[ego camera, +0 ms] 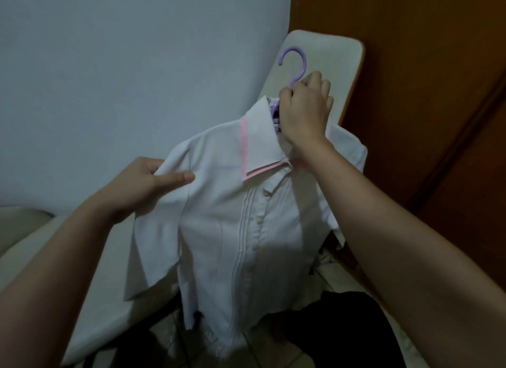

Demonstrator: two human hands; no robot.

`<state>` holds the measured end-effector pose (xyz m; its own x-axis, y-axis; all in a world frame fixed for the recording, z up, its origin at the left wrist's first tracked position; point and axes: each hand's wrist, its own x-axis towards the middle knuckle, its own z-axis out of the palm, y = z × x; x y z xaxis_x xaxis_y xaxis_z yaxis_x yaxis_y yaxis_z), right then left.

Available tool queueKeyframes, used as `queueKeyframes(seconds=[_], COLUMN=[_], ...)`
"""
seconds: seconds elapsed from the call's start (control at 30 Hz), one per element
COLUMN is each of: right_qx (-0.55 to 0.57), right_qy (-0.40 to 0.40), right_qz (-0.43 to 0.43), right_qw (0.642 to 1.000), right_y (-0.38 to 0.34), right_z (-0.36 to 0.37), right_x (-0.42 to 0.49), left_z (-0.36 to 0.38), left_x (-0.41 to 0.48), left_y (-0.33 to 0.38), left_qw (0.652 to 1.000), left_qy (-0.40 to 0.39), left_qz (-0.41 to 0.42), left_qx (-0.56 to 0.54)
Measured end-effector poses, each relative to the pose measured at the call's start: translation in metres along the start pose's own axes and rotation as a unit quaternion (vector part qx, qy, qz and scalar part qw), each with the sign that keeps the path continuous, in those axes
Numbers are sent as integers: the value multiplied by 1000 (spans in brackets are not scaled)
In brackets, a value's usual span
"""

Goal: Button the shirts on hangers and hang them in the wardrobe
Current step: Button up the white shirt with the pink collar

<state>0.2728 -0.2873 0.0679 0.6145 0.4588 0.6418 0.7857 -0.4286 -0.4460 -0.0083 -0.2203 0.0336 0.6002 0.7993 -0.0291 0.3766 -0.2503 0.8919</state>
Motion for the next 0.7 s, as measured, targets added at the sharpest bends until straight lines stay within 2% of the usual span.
queueKeyframes(seconds=[0.13,0.27,0.43,0.7], right_qx=[14,38,40,27], right_qy=[-29,-41,-53,-21], right_qz=[13,20,-6,-40], right_qw=[999,998,998,999], right_y=[11,6,-1,-10], right_z=[11,16,14,1], right_x=[-23,-40,-58,-84], left_z=[5,2,7,12], left_x=[-4,-13,-31,-68], left_y=[-19,-35,-59,-85], left_qw=[999,999,996,989], left_qy=[-3,30,46,-2], left_qz=[-21,-27,-60,-107], left_qx=[24,27,37,103])
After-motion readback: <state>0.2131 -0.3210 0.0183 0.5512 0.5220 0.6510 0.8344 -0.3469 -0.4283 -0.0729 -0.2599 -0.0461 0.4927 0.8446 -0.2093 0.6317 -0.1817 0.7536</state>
